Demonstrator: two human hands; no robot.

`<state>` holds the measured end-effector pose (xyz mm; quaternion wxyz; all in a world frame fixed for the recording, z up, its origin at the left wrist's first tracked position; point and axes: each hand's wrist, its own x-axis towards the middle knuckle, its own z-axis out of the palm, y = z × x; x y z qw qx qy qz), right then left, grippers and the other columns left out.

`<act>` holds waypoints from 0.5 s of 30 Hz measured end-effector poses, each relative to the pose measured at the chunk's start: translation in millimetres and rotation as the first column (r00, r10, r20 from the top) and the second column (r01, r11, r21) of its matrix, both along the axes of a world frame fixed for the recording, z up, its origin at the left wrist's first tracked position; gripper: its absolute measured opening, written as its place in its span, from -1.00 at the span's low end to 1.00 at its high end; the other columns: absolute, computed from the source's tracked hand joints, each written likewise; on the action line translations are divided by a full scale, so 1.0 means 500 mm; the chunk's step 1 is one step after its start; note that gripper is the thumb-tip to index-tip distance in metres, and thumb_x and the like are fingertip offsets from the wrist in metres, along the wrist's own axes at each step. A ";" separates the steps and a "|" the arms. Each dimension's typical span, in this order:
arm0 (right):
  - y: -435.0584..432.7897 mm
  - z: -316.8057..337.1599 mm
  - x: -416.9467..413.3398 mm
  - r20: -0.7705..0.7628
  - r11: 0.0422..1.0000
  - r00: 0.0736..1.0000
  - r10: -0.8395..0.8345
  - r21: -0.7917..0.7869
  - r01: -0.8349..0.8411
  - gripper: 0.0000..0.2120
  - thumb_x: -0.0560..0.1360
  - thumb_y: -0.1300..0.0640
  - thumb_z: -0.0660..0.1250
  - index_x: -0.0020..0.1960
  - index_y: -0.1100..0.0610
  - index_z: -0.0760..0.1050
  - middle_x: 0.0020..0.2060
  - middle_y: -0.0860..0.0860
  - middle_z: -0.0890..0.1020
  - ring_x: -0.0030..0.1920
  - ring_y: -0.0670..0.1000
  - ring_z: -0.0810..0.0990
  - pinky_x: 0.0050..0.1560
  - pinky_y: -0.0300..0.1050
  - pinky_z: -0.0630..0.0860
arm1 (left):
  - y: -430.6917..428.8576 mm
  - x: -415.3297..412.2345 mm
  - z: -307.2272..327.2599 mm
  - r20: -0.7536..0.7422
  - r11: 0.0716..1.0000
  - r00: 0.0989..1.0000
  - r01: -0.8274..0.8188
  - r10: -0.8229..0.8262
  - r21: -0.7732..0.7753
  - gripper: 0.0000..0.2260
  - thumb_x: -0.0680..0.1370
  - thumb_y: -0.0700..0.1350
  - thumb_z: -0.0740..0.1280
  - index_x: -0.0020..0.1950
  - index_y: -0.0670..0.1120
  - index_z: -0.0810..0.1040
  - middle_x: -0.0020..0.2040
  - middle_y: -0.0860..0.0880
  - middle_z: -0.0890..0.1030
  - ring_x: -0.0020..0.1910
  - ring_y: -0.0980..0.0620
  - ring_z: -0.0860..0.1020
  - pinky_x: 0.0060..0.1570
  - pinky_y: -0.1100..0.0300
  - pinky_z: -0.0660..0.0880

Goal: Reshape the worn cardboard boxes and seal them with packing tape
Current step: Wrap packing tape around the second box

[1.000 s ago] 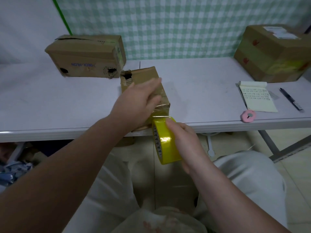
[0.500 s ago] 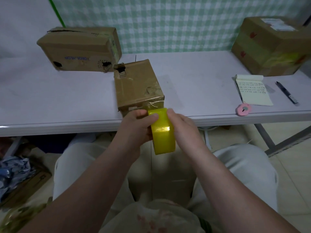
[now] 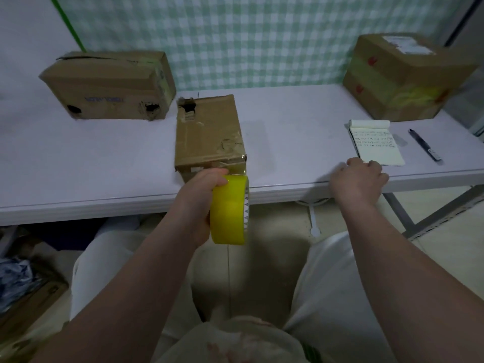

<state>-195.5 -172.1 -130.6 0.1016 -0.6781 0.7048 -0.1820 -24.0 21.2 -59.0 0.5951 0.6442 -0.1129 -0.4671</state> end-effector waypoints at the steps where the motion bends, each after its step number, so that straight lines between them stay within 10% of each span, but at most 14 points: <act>1: -0.005 -0.003 0.001 0.010 1.000 1.000 -0.002 0.001 0.002 -0.65 0.60 0.11 0.05 0.25 0.21 0.47 0.28 0.23 0.43 0.30 0.25 0.30 0.17 -0.02 0.19 | 0.002 0.004 0.000 -0.004 1.000 1.000 0.013 -0.013 0.006 -0.83 0.56 -0.18 0.22 0.00 0.04 0.56 0.16 -0.15 0.53 0.11 -0.23 0.53 0.12 -0.15 0.49; 15: 0.005 0.023 0.014 0.230 0.997 0.973 -0.001 -0.076 0.019 -0.68 0.58 0.27 0.13 0.28 0.13 0.49 0.27 0.20 0.43 0.23 0.26 0.42 0.12 0.01 0.38 | 0.002 0.017 0.006 0.031 0.997 0.997 0.070 -0.071 0.043 -0.81 0.55 -0.16 0.22 0.01 0.07 0.58 0.17 -0.16 0.50 0.12 -0.26 0.52 0.16 -0.24 0.46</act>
